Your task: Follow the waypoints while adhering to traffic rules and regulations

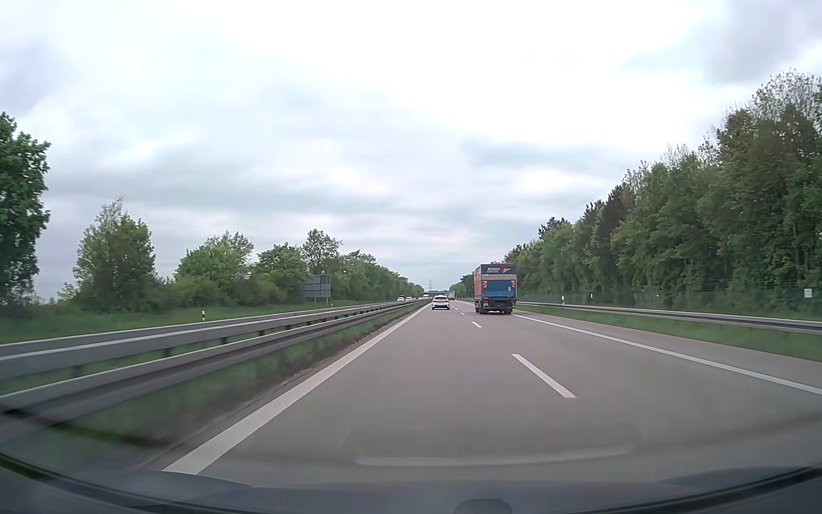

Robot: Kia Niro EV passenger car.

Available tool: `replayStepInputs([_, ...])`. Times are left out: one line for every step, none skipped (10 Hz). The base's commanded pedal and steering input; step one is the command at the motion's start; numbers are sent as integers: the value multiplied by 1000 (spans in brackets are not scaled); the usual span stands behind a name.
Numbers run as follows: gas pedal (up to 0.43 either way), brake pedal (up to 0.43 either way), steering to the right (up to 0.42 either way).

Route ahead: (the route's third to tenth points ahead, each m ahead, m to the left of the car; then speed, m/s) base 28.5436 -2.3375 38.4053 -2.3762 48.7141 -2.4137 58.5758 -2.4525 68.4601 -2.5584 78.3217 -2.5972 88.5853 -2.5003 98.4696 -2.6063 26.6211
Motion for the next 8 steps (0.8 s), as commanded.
replayStepInputs([0, 0, -2])
replayStepInputs([0, 0, -2])
replayStepInputs([0, 0, -2])
replayStepInputs([0, 0, -2])
replayStepInputs([0, 0, -2])
replayStepInputs([0, 0, -2])
replayStepInputs([0, 0, -1])
replayStepInputs([0, 0, 0])
